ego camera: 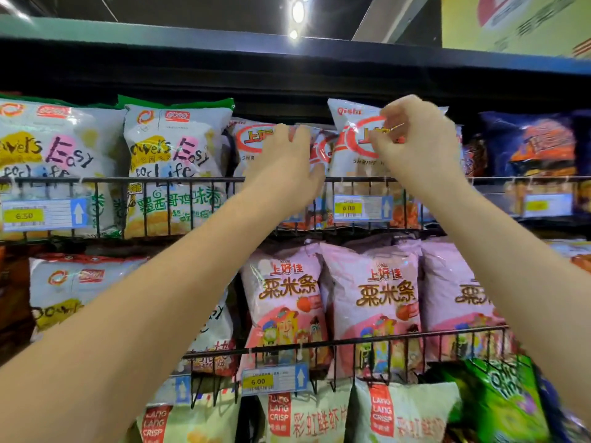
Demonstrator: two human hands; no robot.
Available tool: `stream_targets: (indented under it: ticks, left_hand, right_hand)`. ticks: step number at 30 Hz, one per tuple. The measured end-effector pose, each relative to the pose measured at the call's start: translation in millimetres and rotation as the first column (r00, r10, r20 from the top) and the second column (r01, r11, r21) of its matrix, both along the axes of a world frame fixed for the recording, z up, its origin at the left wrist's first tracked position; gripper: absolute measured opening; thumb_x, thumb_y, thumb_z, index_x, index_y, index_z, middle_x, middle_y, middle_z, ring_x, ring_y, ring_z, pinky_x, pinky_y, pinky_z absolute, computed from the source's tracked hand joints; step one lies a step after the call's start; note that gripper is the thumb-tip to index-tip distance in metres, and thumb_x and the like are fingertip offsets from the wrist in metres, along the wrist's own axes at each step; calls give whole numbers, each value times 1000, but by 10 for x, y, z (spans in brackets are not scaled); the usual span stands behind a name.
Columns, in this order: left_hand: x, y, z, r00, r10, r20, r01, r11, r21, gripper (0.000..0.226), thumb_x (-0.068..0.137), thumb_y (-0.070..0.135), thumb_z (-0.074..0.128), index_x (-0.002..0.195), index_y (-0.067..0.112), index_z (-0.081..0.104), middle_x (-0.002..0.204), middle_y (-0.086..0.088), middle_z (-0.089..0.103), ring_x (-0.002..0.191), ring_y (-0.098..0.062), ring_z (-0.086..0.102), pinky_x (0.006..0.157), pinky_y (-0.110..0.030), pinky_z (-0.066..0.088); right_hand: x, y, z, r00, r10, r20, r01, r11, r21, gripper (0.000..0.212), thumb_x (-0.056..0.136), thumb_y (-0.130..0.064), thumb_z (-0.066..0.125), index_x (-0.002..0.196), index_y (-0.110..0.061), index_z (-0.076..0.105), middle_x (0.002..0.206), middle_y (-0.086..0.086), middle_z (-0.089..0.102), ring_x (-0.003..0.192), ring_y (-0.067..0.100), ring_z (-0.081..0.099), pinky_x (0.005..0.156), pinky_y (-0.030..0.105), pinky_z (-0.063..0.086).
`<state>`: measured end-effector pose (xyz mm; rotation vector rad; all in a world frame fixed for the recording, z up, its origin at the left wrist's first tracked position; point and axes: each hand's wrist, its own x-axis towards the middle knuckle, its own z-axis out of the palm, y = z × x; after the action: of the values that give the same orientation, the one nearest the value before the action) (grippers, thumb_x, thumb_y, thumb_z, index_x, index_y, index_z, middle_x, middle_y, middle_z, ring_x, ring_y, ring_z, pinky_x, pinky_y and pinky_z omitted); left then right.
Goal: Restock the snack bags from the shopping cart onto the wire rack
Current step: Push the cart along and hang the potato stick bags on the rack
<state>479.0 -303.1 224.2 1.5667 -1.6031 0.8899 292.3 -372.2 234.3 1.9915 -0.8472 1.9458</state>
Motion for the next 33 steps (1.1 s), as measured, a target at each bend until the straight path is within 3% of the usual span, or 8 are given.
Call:
stream_targets:
  ticks: [4, 8, 11, 15, 20, 26, 28, 33]
  left_hand:
    - [-272, -237, 51, 967, -193, -167, 205, 977, 58, 62, 101, 41, 58, 154, 19, 34, 148, -14, 45, 133, -33, 47, 107, -43, 44]
    - [-473, -412, 166, 945, -187, -270, 213, 975, 70, 54, 106, 37, 51, 154, 18, 34, 146, -11, 55, 130, -32, 54, 93, -32, 42]
    - [-518, -494, 270, 922, -127, -366, 178, 978, 108, 52, 109, 40, 42, 156, 21, 31, 150, -11, 53, 131, -31, 53, 88, -29, 33]
    - [-474, -579, 297, 906, -155, -394, 202, 976, 81, 57, 107, 42, 44, 161, 35, 25, 144, -3, 58, 126, -25, 58, 99, -34, 44]
    - [-460, -633, 237, 902, -220, -371, 236, 972, -1, 64, 107, 28, 52, 163, 33, 22, 140, 5, 60, 117, -12, 58, 89, -21, 43]
    - [-446, -582, 206, 901, -225, -370, 234, 972, -21, 67, 108, 23, 53, 164, 32, 18, 142, 4, 58, 101, 0, 55, 56, -2, 43]
    - [-467, -549, 174, 929, -175, -327, 188, 982, 10, 70, 107, 23, 53, 165, 32, 14, 143, 2, 58, 95, 0, 55, 63, -5, 41]
    - [-424, -434, 200, 971, -126, -202, 132, 991, 17, 63, 105, 23, 56, 161, 30, 27, 147, -6, 53, 126, -22, 56, 95, -29, 42]
  right_hand:
    - [-491, -329, -94, 995, -34, 90, 26, 996, 86, 50, 92, -40, 70, 134, -15, 56, 126, 14, 60, 111, 29, 60, 90, 29, 41]
    - [-604, -533, -62, 998, 62, -28, -52, 958, 281, 62, 100, -48, 59, 150, -17, 40, 135, 13, 63, 125, 33, 57, 87, 32, 40]
    - [-623, -645, 17, 984, 150, -93, -110, 934, 339, 62, 102, -47, 55, 150, -13, 34, 115, 11, 67, 106, 29, 59, 72, 26, 28]
    - [-626, -765, 103, 964, 236, -119, -176, 909, 378, 76, 99, -49, 61, 155, -15, 25, 107, 1, 60, 90, 19, 53, 71, 27, 35]
    - [-570, -812, 106, 958, 273, -91, -221, 901, 373, 64, 98, -41, 66, 145, -12, 34, 80, -8, 54, 69, -1, 50, 43, 11, 34]
    - [-520, -765, 99, 946, 235, -223, -143, 921, 363, 77, 97, -45, 66, 154, -13, 25, 117, 6, 60, 97, 24, 59, 72, 30, 41]
    - [-490, -764, 70, 943, 217, -253, -118, 927, 355, 75, 96, -41, 69, 152, -14, 27, 130, 11, 63, 111, 31, 61, 79, 36, 44]
    - [-491, -677, 87, 945, 185, -269, -68, 917, 392, 81, 95, -41, 70, 158, -22, 22, 145, 9, 56, 127, 30, 56, 90, 37, 44]
